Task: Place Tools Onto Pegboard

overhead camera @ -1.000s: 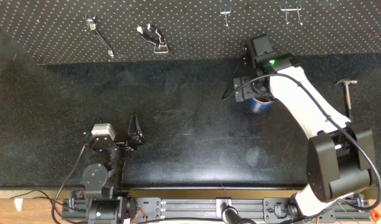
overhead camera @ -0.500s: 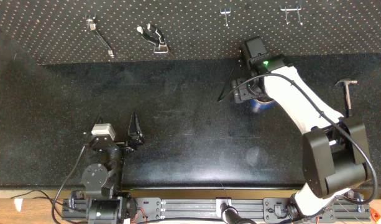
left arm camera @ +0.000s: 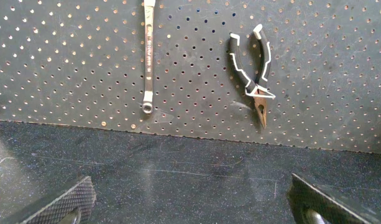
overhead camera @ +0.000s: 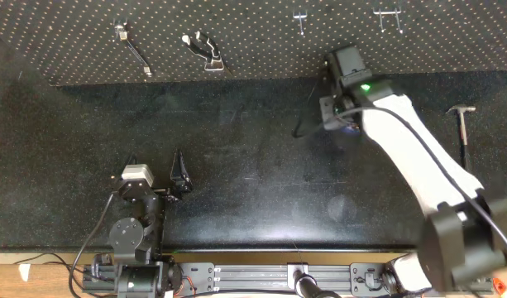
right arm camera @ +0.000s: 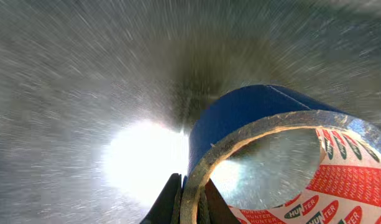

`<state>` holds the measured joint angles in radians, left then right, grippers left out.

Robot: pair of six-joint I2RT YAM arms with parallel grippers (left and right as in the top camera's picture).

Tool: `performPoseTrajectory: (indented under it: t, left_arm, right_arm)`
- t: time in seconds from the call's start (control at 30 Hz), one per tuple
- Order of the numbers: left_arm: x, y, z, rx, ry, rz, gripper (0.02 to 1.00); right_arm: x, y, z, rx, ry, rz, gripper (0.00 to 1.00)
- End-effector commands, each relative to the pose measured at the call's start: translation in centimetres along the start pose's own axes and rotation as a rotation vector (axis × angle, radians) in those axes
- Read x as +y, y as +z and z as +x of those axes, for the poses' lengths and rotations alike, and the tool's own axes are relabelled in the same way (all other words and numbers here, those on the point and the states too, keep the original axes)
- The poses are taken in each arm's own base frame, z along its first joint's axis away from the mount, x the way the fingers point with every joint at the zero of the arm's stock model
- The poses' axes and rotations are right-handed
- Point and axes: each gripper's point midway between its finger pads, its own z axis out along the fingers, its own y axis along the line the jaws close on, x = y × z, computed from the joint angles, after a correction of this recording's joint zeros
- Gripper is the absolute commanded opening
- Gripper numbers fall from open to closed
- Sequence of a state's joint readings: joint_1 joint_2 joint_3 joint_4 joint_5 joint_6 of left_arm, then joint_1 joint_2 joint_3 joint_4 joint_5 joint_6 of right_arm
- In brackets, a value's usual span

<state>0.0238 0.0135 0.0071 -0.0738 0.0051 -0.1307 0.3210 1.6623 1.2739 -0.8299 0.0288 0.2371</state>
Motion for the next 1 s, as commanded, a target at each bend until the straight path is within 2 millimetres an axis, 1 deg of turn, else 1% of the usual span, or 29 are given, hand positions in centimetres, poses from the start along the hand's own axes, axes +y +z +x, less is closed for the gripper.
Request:
performPoseTrajectory:
  t: [0.03, 0.1, 0.2, 0.3, 0.43, 0.53, 0.63, 0.73, 0.9, 1.0]
  left_arm:
    - [-0.1, -0.1, 0.0, -0.001, 0.016, 0.010, 0.996]
    - [-0.1, -0.1, 0.0, -0.001, 0.016, 0.010, 0.996]
    - [-0.1, -0.1, 0.0, -0.001, 0.016, 0.010, 0.996]
    - [-0.1, -0.1, 0.0, -0.001, 0.016, 0.010, 0.996]
    - [-0.1, -0.1, 0.0, -0.001, 0.016, 0.010, 0.996]
    - [-0.1, -0.1, 0.0, -0.001, 0.016, 0.010, 0.996]
    - [-0.1, -0.1, 0.0, -0.001, 0.016, 0.010, 0.996]
    - [-0.1, -0.1, 0.0, -0.001, 0.016, 0.010, 0.996]
    - [-0.1, -0.1, 0.0, -0.001, 0.016, 0.010, 0.996]
    - [-0.1, -0.1, 0.0, -0.001, 0.016, 0.010, 0.996]
  right_arm:
    - [1.3, -8.4, -2.6, -0.248, 0.110, -0.064, 0.073]
    - [2.6, -10.2, -3.4, -0.320, 0.085, -0.099, 0.075]
    - [4.9, -12.8, -5.5, -0.456, 0.052, -0.163, 0.075]
    - [6.5, -14.1, -7.2, -0.545, 0.033, -0.208, 0.073]
    - [7.3, -15.3, -9.3, -0.645, 0.028, -0.236, 0.073]
    - [7.6, -15.8, -10.3, -0.688, 0.031, -0.249, 0.073]
    - [7.4, -16.1, -10.8, -0.713, 0.037, -0.238, 0.073]
    - [7.6, -16.2, -11.5, -0.742, 0.020, -0.239, 0.073]
    - [7.4, -14.5, -12.5, -0.745, 0.026, -0.198, 0.073]
    - [7.7, -13.5, -13.3, -0.756, -0.008, -0.184, 0.073]
